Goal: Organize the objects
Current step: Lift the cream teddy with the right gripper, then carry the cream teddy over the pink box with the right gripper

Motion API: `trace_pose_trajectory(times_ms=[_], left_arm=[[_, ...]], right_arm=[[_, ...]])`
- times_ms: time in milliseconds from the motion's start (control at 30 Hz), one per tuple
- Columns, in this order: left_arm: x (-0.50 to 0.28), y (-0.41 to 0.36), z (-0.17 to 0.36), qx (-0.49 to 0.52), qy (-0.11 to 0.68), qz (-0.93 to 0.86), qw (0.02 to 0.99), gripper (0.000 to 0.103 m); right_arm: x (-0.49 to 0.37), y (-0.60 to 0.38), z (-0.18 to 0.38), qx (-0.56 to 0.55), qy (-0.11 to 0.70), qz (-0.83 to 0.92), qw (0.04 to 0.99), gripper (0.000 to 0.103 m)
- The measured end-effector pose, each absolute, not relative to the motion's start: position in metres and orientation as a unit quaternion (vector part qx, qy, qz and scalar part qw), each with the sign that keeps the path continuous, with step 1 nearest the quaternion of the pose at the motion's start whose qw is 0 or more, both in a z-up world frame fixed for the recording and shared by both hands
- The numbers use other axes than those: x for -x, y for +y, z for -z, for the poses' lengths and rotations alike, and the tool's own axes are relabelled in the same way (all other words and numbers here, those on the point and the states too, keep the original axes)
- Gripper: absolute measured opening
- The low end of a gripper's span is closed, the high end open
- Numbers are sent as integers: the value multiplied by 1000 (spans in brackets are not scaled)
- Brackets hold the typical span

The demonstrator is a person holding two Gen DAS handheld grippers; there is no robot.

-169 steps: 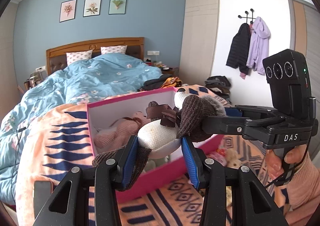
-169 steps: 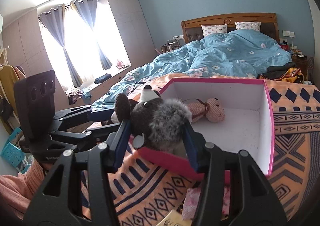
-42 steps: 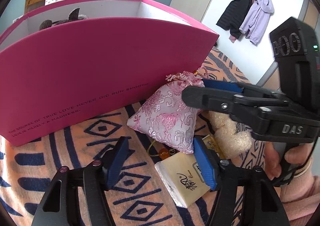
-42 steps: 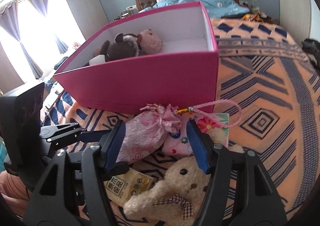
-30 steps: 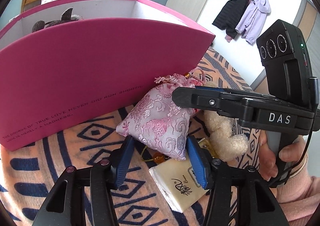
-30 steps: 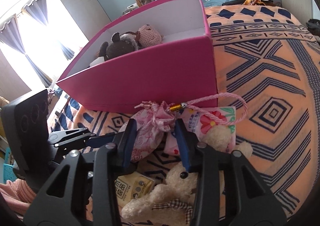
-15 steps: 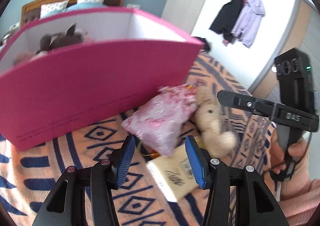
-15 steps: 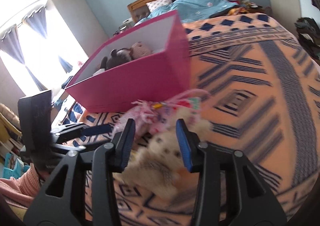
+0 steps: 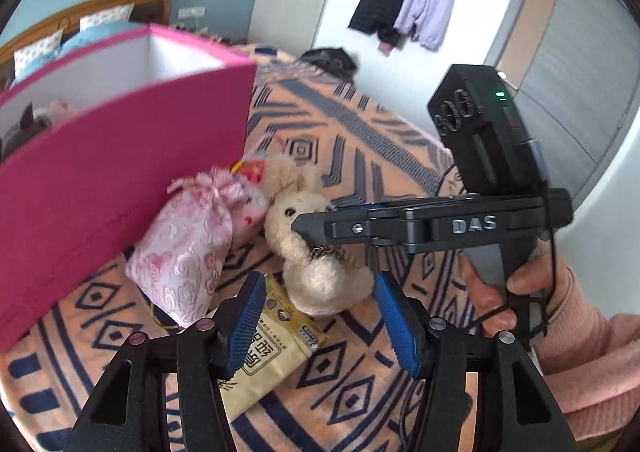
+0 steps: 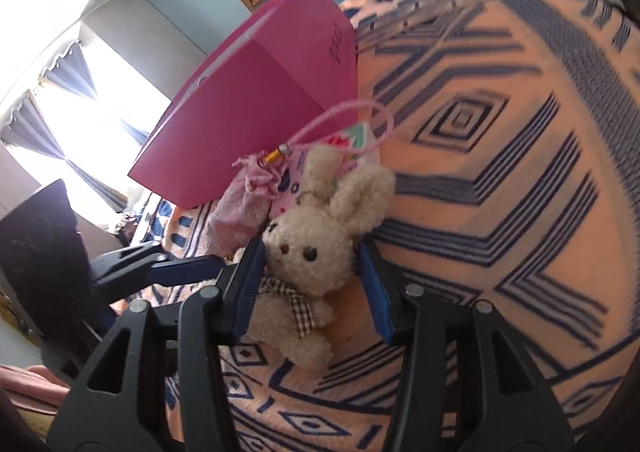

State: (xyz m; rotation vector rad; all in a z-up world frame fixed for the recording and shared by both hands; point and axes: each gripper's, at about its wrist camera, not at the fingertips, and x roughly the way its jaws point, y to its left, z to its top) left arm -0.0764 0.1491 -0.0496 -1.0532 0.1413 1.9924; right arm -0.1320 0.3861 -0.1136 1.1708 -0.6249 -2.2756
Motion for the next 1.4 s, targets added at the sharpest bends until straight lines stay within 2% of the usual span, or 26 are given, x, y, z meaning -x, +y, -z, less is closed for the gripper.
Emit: trace_pose_trajectory(times_ms=[67,167,267,567,967,1400], left_arm=[[80,150,53,426,51,-797,425,48],[79,146,52,428,36,-791,435,38],[74,145,51,425,32,-790,441,33],[64,138,22,390,14,-792,469,33],[93,118,-35,330,7,-840,430,33],[151,104,-57,314,5,-873,373,33]], right_arm=[[130,387,116,-426,-237,836,253,44],[124,388,110,-417,-231,843,249,42],[115,388,100,-405,-221,852,247,42],[99,380,49,-355,-177,881,256,42],[126,344,-23,-278,-114,903,308,39],[201,321,-36,-286,-117,893,328,39]])
